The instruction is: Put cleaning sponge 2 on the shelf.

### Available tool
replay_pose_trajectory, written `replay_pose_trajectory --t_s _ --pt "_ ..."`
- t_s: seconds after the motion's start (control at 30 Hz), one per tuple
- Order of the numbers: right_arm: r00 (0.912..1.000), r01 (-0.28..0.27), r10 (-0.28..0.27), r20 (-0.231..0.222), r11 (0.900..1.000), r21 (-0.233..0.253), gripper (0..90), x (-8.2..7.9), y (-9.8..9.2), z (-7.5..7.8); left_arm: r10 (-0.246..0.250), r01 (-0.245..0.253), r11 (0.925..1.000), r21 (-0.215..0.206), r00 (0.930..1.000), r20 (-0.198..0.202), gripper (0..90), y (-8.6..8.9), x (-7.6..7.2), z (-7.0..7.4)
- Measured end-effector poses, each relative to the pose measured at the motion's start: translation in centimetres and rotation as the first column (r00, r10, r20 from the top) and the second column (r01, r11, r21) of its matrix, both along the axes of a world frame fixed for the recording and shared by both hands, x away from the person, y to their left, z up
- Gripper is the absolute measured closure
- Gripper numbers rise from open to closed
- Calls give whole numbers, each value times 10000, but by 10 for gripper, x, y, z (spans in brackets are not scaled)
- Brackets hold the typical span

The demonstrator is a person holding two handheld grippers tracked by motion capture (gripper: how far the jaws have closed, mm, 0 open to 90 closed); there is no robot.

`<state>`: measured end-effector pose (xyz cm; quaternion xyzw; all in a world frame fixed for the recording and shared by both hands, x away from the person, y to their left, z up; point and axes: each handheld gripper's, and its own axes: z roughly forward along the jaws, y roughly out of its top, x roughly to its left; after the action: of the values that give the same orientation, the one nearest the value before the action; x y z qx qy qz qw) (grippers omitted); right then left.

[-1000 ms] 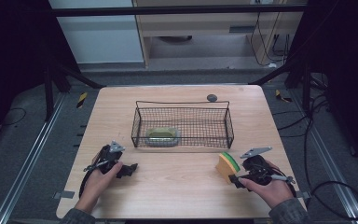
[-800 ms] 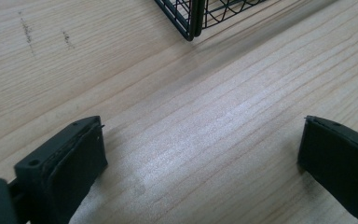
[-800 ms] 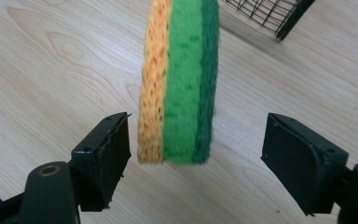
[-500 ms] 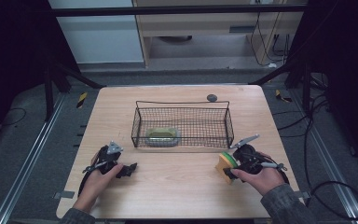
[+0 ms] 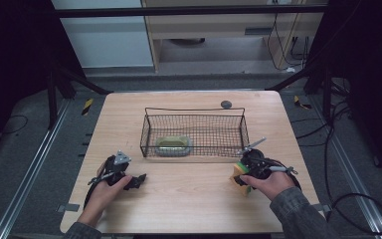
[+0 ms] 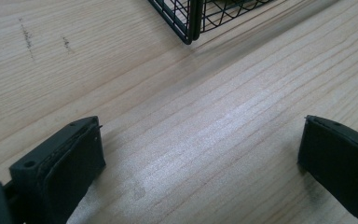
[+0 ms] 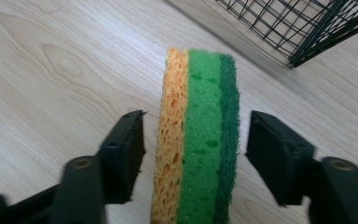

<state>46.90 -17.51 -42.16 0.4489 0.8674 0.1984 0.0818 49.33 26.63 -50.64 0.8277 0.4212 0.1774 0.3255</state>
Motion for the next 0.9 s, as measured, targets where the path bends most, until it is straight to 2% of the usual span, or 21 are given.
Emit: replay_pose_trajectory --t_s 0.1,0.13,0.37,0.47,0.57,0.8,0.9 --pt "9999 -130 130 -82 9999 58 623 1 -1 2 -3 3 10000 1 10000 -1 0 0 0 0" --pt "9999 -145 145 -65 9999 60 634 1 -1 3 2 -2 10000 1 10000 6 0 0 0 0" --pt "9984 -390 385 414 9991 135 640 1 -14 18 -34 34 10000 18 10000 30 0 0 0 0" --pt "9973 -420 416 601 9991 62 640 2 -23 23 -58 58 10000 2 10000 41 0 1 0 0" --pt "9964 -394 411 741 9989 -246 640 6 -35 28 -61 61 10000 2 10000 46 0 1 0 0" --pt "9931 -70 112 1171 9993 -365 642 21 -62 40 37 -37 10000 -14 10000 32 0 0 0 0" --pt "9887 75 -6 1501 9989 -452 642 31 -70 49 -34 34 10000 -63 9999 100 0 0 0 -1"
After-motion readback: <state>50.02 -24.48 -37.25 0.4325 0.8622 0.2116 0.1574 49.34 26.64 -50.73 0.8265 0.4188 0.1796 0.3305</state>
